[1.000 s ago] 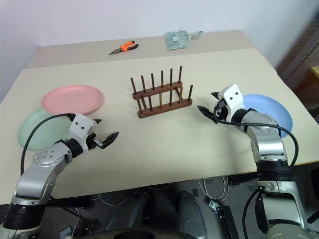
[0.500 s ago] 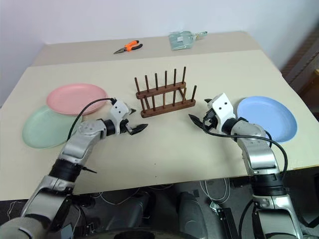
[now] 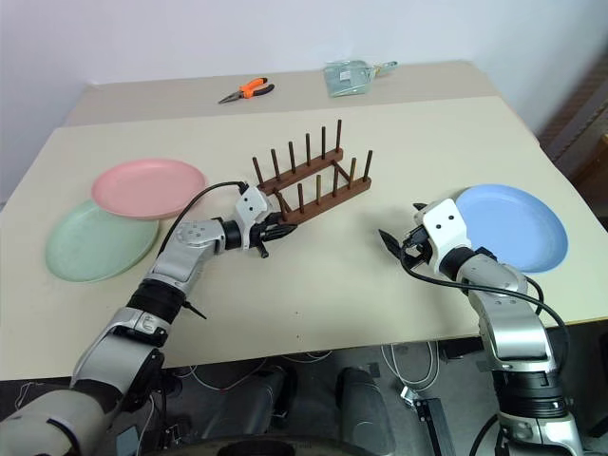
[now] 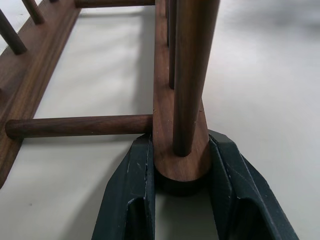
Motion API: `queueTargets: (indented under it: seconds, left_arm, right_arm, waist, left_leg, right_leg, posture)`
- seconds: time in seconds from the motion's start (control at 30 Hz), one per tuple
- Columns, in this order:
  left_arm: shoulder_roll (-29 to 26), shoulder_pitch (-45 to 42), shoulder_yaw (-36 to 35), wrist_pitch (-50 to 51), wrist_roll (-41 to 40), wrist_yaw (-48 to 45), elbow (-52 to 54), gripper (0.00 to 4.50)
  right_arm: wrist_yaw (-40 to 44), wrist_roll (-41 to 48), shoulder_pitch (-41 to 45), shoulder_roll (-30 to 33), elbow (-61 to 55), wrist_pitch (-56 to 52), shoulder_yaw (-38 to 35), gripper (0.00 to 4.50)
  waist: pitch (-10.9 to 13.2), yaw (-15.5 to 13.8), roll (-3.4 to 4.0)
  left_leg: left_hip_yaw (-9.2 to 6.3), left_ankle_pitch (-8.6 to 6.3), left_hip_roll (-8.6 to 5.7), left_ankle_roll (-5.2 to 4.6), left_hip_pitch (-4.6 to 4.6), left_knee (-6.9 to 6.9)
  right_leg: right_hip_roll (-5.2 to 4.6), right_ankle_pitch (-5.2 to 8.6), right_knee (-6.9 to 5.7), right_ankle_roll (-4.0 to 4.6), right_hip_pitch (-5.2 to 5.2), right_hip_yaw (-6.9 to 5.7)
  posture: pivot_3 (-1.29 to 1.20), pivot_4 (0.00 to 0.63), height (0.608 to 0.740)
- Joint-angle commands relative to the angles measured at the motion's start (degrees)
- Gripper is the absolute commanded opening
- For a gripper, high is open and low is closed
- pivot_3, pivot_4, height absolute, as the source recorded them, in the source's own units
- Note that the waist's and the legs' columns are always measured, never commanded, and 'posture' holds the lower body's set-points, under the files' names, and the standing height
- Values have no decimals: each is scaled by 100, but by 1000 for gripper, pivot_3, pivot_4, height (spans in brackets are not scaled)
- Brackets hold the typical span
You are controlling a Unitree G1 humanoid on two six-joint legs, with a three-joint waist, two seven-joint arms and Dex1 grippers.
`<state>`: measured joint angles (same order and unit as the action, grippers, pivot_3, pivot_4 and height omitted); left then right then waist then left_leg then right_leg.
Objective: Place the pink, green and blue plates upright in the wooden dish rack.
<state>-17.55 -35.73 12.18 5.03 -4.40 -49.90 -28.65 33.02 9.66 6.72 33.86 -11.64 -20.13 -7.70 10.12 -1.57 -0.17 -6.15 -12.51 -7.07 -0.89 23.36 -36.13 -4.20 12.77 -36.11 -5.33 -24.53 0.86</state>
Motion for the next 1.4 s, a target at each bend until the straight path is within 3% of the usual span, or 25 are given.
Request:
queueTargets:
  seconds: [0.03, 0.1, 0.2, 0.4, 0.47, 0.57, 0.67, 0.8, 0.97, 1.1, 1.2, 1.4]
  left_arm:
    - [-161, 305, 194, 214, -173, -587, 755, 777]
    - [-339, 495, 349, 297, -299, -1071, 1417, 777]
    - [-536, 509, 507, 243, -139, -1352, 1454, 777]
    - [-697, 283, 430, 10, 351, -843, 702, 3507]
    - [-841, 325, 374, 93, 369, -808, 682, 3507]
    - [-1188, 665, 223, 483, 187, -913, 1125, 3544]
    - [-1489, 1216, -22, 1032, -129, -978, 1923, 2677]
    - [-1586, 1847, 41, 1784, -542, -992, 3183, 686]
    - [-1060, 2027, 514, 2207, -526, -579, 3875, 686]
    - [-337, 1726, 870, 2084, 464, 835, 3093, 686]
    - [248, 1540, 566, 2308, 573, 1767, 2593, 686]
    - [590, 1009, 204, 2086, 544, 2501, 1620, 686]
  right_arm:
    - [85, 18, -126, 247, -126, 91, -300, 4500]
    - [204, 71, -277, 451, -36, 129, -501, 4500]
    - [295, 91, -447, 609, 34, 200, -636, 4500]
    - [367, 50, -682, 659, -51, 218, -650, 4500]
    - [437, 82, -763, 674, -120, 184, -637, 4500]
    - [667, 192, -942, 743, -298, 120, -607, 3625]
    - [886, 241, -1051, 783, -474, 50, -448, 2084]
    - [921, 169, -926, 652, -492, 3, -44, 19]
    - [645, -191, -514, 395, -181, -32, 528, 19]
    - [292, -615, -141, 190, 228, -23, 932, 19]
    - [-184, -892, 224, -150, 599, -14, 1069, 19]
    - [-660, -1230, 952, -568, 1364, 93, 1265, 19]
  waist:
    - [0, -2, 0]
    - [1, -12, 1]
    - [1, -60, 1]
    - [1, -60, 0]
    - [1, -45, 0]
    - [0, 37, 1]
    - [-4, 154, 8]
    - [-6, 224, 11]
    - [-6, 102, 11]
    - [-13, -55, 5]
    - [-38, -69, -24]
    - [-61, -37, -36]
  left_leg:
    - [0, 0, 0, 0, 0, 0]
    - [0, -1, 0, -1, 2, 1]
    - [1, -2, -1, -4, 3, -3]
    - [0, -2, 2, -4, 2, -8]
    - [1, -1, 1, -4, 2, -8]
    - [1, -2, 5, -4, -3, -2]
    - [0, -2, 7, -4, -5, 4]
    - [-1, -3, 11, -4, -7, 9]
    - [-1, -3, 6, -4, -3, -2]
    - [0, -3, 0, -4, -2, -10]
    - [0, -5, 0, 1, -8, -17]
    - [0, -2, 2, 0, -22, -12]
  right_leg:
    - [0, 0, 1, 0, 0, 0]
    - [-1, 0, 2, 0, -1, 0]
    - [-2, 1, 3, 1, 0, 0]
    - [0, 2, 3, 2, 3, 0]
    - [-1, 2, 3, 1, 4, 0]
    - [3, 2, 1, 1, 3, 2]
    - [5, 3, 1, 2, 2, 4]
    - [7, 4, 0, 4, 2, 3]
    - [0, 10, 3, 8, 7, 2]
    - [-6, 11, 8, 9, 15, -2]
    - [-5, 12, 6, 11, 25, -2]
    - [4, 5, 1, -2, 29, 1]
  posture:
    - [0, 150, 729]
    - [0, 150, 729]
    - [0, 150, 729]
    - [0, 150, 729]
    - [0, 150, 729]
    - [0, 150, 729]
    - [0, 150, 729]
    - [0, 150, 729]
    - [0, 150, 729]
    - [0, 150, 729]
    - [0, 150, 729]
    - [0, 150, 729]
